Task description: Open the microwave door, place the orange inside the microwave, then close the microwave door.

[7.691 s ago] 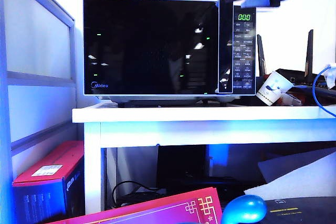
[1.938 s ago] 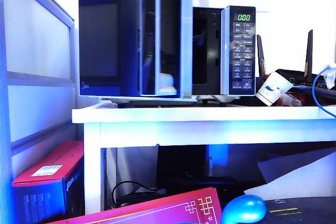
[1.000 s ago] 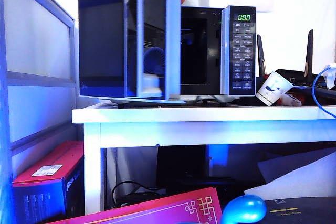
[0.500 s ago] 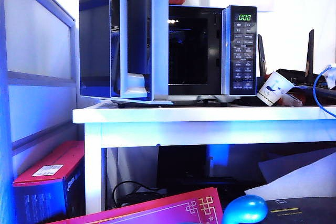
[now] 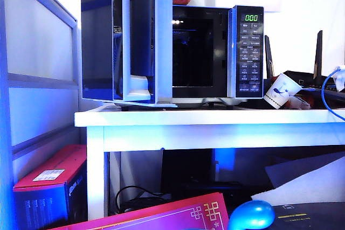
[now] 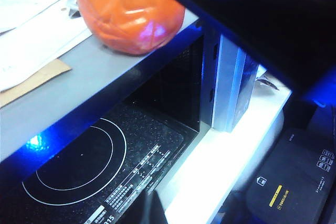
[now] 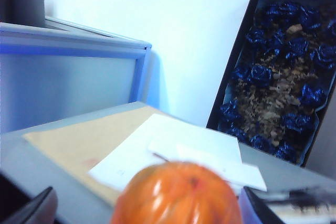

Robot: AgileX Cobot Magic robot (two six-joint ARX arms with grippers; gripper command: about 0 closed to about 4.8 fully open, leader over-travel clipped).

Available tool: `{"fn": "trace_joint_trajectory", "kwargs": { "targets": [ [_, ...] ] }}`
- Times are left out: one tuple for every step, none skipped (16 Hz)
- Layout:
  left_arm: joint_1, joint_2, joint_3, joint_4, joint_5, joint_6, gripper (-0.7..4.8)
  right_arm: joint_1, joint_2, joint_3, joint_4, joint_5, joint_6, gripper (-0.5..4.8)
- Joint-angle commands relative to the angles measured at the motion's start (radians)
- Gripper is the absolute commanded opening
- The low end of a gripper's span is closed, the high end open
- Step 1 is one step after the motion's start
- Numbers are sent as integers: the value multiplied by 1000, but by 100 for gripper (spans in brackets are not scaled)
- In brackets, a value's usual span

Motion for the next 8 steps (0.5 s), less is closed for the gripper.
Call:
{"fn": "trace_joint_trajectory", "kwargs": {
  "targets": [
    [-1, 15, -12, -84, -11, 9, -5, 1, 64, 125, -64, -21, -18, 479],
    [-1, 15, -12, -84, -11, 9, -5, 1, 95, 171, -69, -18, -21, 479],
    [-1, 15, -13, -85, -11, 9, -5, 1, 114, 198, -69, -17, -21, 479],
    [-1, 15, -13, -87, -11, 9, -6, 1, 134, 221, -69, -4, -21, 479],
    [-1, 15, -13, -88, -11, 9, -5, 1, 144, 231, -70, 6, -21, 479],
    [-1, 15, -13, -90, -11, 9, -5, 0, 152, 236, -73, 6, -21, 479],
    [-1, 15, -13, -92, -11, 9, -5, -3, 161, 236, -73, 7, -21, 479],
    [-1, 15, -13, -94, -11, 9, -5, -4, 167, 236, -75, 11, -21, 479]
  ]
}}
